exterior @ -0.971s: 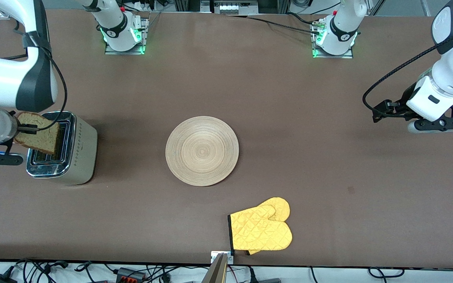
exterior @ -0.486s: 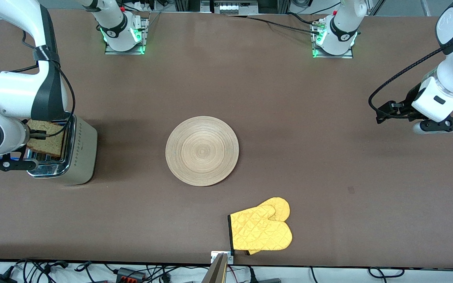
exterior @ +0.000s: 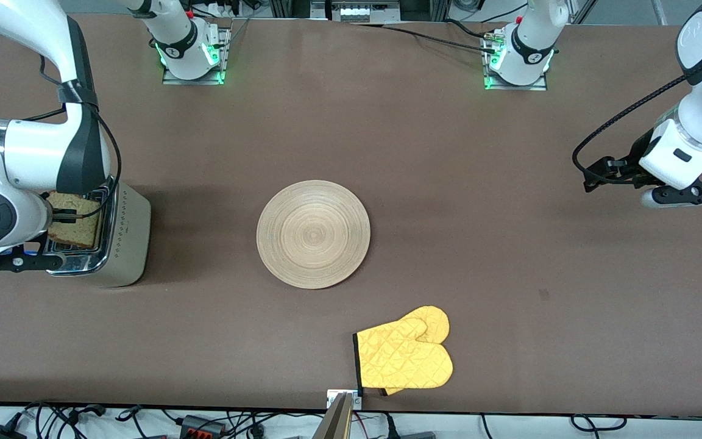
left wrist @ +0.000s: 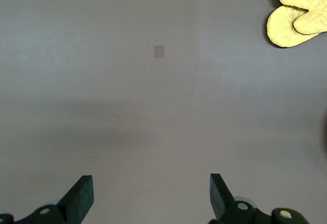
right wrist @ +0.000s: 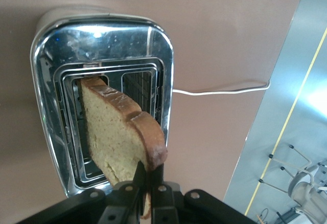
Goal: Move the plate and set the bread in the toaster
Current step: 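Lower the bread into the toaster slot with the right gripper, then open the right gripper and release the bread in the slot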
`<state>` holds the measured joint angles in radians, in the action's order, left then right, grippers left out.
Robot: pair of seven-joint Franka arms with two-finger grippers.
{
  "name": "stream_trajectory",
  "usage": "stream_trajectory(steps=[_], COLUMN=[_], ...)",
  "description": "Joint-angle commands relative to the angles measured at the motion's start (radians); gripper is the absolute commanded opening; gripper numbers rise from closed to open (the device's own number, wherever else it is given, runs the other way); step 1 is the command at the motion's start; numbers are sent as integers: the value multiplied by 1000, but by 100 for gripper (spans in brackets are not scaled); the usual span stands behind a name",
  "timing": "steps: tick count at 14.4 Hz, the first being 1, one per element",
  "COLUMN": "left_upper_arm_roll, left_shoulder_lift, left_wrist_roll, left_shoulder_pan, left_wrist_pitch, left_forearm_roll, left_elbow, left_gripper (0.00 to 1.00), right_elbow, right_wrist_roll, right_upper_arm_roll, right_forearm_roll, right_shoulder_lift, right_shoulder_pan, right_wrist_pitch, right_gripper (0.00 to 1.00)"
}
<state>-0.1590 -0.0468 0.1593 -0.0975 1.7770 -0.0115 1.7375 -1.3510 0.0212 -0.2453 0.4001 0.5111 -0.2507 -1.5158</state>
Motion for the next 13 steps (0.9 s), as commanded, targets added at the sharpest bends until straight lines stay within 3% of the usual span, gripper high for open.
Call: stream_trajectory(steps=[1,2,3,6,10,13], left_upper_arm_roll=[-5,-4,-2,-2,-1,0], left_shoulder_lift=[21,21,21,19,19,19], left_wrist_roll=[5,5,5,6,8,8], left_shoulder_pan=[-8,-8,-8,-8,-8,-8], left_wrist_pitch=[12,12,12,10,7,7], left_forearm_roll=[-13,-13,-13,-13,-11,-11], left_elbow=[16,16,16,16,17,16], left_gripper=[100,100,100,100,100,100], right_elbow=[-34,-34,-34,-25,10,36], right_wrist_roll=[-27,-27,-27,-27,-29,-35], right_upper_arm_roll=[-2,-2,-2,-3,3,-9], right_forearm_roll=[-13,-33,-65,-162,-176,-390], right_shoulder_lift=[9,15,15,-19,-108,-160], right_shoulder_pan=[-1,2,14,36,25,40], right_wrist_pitch=[-15,-20,-29,-23,-18,6], right_gripper=[37,80,100,100,100,100])
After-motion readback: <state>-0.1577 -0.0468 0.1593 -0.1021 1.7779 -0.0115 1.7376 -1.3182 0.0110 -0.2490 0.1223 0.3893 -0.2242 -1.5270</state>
